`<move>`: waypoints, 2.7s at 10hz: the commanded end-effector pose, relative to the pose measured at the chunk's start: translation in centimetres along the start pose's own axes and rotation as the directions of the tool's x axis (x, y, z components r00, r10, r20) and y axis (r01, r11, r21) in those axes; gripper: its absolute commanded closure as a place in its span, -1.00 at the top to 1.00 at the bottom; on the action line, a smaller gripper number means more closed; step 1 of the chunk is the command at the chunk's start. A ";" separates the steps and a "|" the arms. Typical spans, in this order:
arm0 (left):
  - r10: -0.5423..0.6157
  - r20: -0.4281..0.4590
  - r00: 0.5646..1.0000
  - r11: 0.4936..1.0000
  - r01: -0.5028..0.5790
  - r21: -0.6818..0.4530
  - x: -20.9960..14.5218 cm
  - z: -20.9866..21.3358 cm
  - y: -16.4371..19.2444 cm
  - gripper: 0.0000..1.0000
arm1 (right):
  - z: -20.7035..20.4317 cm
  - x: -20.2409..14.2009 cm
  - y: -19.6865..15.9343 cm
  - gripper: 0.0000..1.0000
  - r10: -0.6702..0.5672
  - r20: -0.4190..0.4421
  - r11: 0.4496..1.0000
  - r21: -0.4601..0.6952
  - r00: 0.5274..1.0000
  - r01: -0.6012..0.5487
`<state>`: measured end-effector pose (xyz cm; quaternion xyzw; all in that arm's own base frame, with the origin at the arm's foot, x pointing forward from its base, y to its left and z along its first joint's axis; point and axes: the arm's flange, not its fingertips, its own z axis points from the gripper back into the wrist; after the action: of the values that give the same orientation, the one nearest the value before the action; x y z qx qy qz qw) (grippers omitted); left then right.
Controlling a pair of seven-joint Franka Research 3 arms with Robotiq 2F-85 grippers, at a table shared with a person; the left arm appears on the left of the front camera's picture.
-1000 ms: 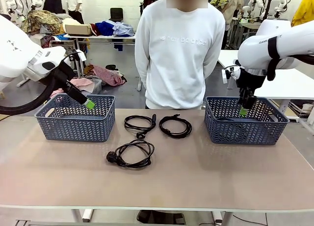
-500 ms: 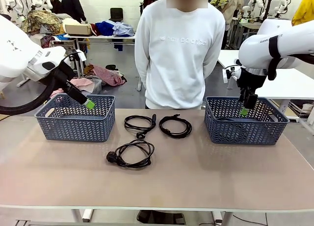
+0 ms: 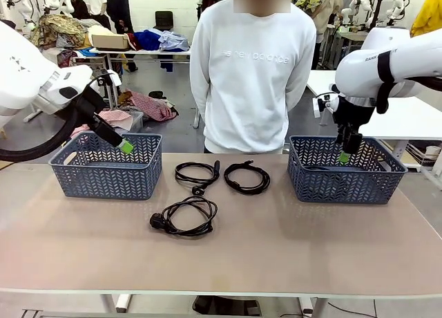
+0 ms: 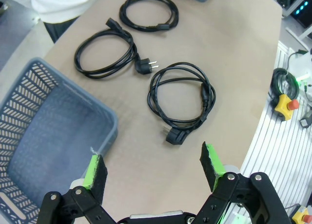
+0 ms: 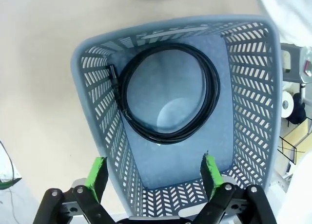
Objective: Organize the cables according to human instructions.
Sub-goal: Pick up a bundle of cables and place it in the basket indicated by the human.
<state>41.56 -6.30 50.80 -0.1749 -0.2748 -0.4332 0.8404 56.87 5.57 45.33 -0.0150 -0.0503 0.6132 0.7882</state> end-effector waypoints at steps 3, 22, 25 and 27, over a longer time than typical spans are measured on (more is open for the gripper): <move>-0.017 0.022 1.000 1.000 0.017 -0.016 -0.1 0.1 0.1 1.00 | 3.4 0.0 4.0 1.00 -0.205 0.108 0.978 -0.017 0.973 0.208; -0.017 0.022 1.000 1.000 0.017 -0.016 -0.1 0.1 0.1 1.00 | 3.8 5.7 22.6 1.00 -0.189 0.383 0.982 0.046 0.904 0.185; -0.017 0.022 1.000 1.000 0.017 -0.016 -0.1 0.1 0.1 1.00 | 3.8 5.7 22.6 1.00 -0.189 0.383 0.982 0.046 0.904 0.185; -0.017 0.022 1.000 1.000 0.017 -0.016 -0.1 0.1 0.1 1.00 | 3.8 5.7 22.6 1.00 -0.189 0.383 0.982 0.046 0.904 0.185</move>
<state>41.56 -6.29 50.81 -0.1748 -0.2749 -0.4333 0.8404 35.91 16.42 47.37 0.1129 -0.2045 0.5275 0.8168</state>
